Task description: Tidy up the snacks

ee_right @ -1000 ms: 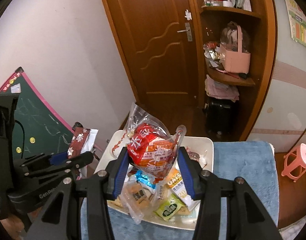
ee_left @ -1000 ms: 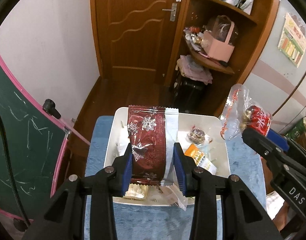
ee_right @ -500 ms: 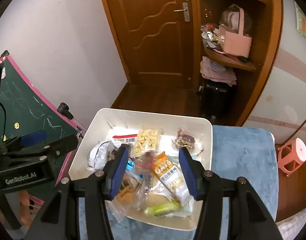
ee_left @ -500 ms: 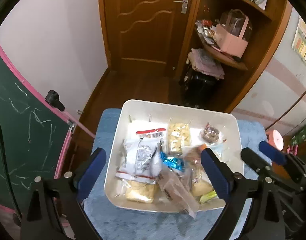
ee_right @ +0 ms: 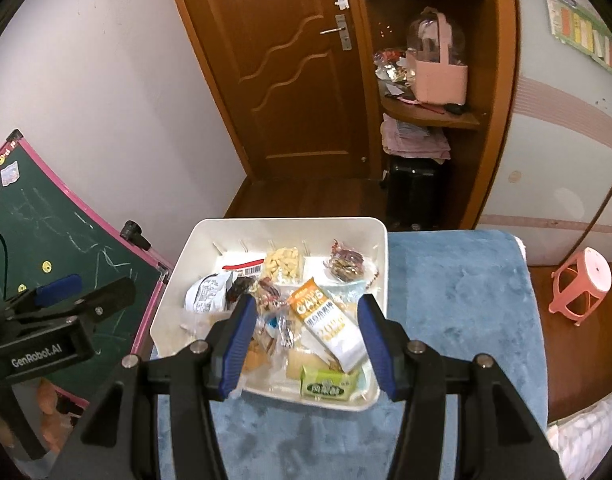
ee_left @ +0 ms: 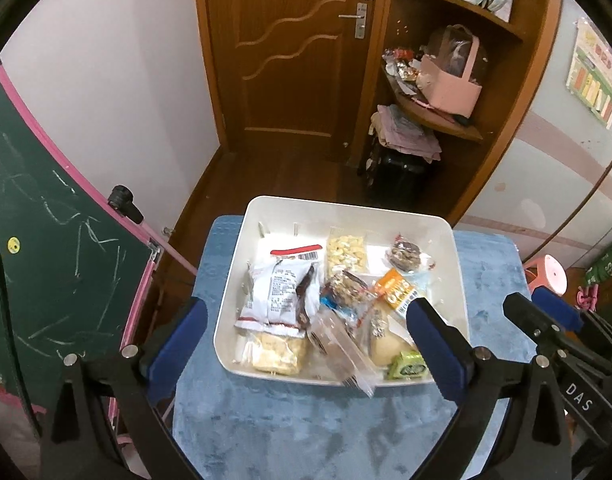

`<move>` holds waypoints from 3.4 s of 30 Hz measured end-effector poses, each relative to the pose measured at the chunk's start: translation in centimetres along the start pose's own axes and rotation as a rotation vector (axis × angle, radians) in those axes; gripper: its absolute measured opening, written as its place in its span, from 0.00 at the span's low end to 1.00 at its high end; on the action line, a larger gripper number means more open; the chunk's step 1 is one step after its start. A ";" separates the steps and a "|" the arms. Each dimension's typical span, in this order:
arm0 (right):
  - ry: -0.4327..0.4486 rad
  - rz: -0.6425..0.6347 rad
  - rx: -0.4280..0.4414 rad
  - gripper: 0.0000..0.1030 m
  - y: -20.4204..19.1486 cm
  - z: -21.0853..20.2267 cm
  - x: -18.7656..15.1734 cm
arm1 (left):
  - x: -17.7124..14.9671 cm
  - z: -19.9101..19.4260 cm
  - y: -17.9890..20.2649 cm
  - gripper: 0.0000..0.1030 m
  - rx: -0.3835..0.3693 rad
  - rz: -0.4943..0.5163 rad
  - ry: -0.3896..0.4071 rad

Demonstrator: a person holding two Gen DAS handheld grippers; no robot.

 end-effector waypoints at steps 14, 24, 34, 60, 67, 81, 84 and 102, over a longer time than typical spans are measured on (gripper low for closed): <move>0.035 -0.003 -0.004 0.52 1.2 -7.7 -4.9 | -6.9 -8.5 2.5 0.97 0.012 0.032 0.041; 0.027 -0.012 -0.003 0.52 1.6 -12.6 -11.0 | -13.7 -12.6 3.3 0.97 -0.011 0.030 0.016; -0.007 0.038 0.019 0.52 2.4 -15.7 -15.7 | -18.3 -15.2 4.6 0.97 0.016 0.042 0.013; 0.010 0.008 -0.005 0.52 1.8 -19.2 -18.9 | -22.1 -16.4 7.5 0.97 -0.015 0.060 -0.013; 0.009 0.009 -0.005 0.52 1.8 -19.2 -19.0 | -22.4 -16.7 7.4 0.97 -0.013 0.058 -0.009; 0.002 0.009 -0.007 0.52 1.7 -19.1 -19.1 | -22.4 -16.8 7.5 0.97 -0.002 0.061 -0.003; 0.001 0.010 -0.006 0.52 1.7 -19.1 -19.1 | -22.5 -16.8 7.5 0.97 -0.002 0.061 -0.004; 0.001 0.011 -0.005 0.52 1.6 -19.1 -19.0 | -22.5 -16.8 7.4 0.97 -0.002 0.062 -0.004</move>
Point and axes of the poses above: each gripper's, at about its wrist camera, not at the fingertips, and z roughly the way its jaws point, y to its right, x to its top, the point moved 5 cm from there along z, roughly the way its jaws point, and after that the axes turned 6 degrees about -y, right-handed, at the moved point
